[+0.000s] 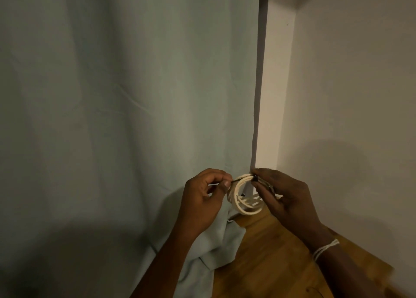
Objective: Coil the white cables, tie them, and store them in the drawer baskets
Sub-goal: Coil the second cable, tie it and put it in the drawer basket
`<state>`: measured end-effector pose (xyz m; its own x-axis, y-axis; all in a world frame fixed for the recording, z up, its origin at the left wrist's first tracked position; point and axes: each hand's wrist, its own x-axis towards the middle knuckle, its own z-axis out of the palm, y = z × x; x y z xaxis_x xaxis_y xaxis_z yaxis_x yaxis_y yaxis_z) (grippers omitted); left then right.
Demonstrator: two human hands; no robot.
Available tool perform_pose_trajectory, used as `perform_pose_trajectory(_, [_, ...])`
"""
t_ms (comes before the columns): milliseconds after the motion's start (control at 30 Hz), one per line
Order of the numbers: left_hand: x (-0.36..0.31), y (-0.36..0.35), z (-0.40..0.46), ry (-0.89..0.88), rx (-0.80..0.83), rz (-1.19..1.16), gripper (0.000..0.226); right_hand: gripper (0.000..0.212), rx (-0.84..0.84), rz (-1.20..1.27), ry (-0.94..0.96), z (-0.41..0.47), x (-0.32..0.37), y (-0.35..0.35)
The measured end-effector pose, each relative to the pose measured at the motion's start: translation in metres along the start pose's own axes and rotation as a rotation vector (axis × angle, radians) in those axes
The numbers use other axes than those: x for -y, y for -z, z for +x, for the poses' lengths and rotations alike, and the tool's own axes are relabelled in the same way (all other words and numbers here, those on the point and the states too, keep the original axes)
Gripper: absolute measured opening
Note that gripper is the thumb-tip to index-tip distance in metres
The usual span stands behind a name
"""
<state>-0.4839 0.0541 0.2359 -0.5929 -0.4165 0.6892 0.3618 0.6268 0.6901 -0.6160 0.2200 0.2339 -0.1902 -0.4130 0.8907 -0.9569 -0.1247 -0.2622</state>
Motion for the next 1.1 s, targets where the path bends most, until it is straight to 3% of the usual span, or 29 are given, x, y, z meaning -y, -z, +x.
perform_pose_trajectory(233, [-0.002, -0.027, -0.027, 0.016, -0.190, -0.066, 0.011, 0.032, -0.070, -0.031, -0.050, -0.004, -0.001, -0.009])
perform_pose_trajectory(367, [-0.018, -0.043, -0.035, 0.018, -0.183, -0.139, 0.015, 0.032, -0.061, -0.129, -0.098, -0.018, -0.002, -0.008])
perform_pose_trajectory(500, [-0.012, -0.064, -0.045, 0.066, -0.112, -0.103, 0.026, 0.033, -0.039, -0.241, -0.195, -0.036, 0.000, 0.007])
perform_pose_trajectory(667, [-0.021, -0.120, -0.059, 0.103, -0.002, -0.156, 0.009, 0.027, -0.114, -0.290, -0.383, -0.072, -0.002, 0.048])
perform_pose_trajectory(733, [-0.021, -0.157, -0.066, 0.167, 0.025, -0.209, 0.016, 0.027, -0.197, -0.265, -0.525, -0.097, -0.005, 0.073])
perform_pose_trajectory(900, [-0.014, -0.264, -0.097, 0.348, 0.213, -0.239, 0.007, 0.029, -0.437, -0.319, -0.886, -0.169, -0.021, 0.141])
perform_pose_trajectory(1100, [-0.027, -0.405, -0.166, 0.417, 0.403, -0.219, 0.009, 0.020, -0.525, -0.465, -1.171, -0.286, -0.042, 0.234])
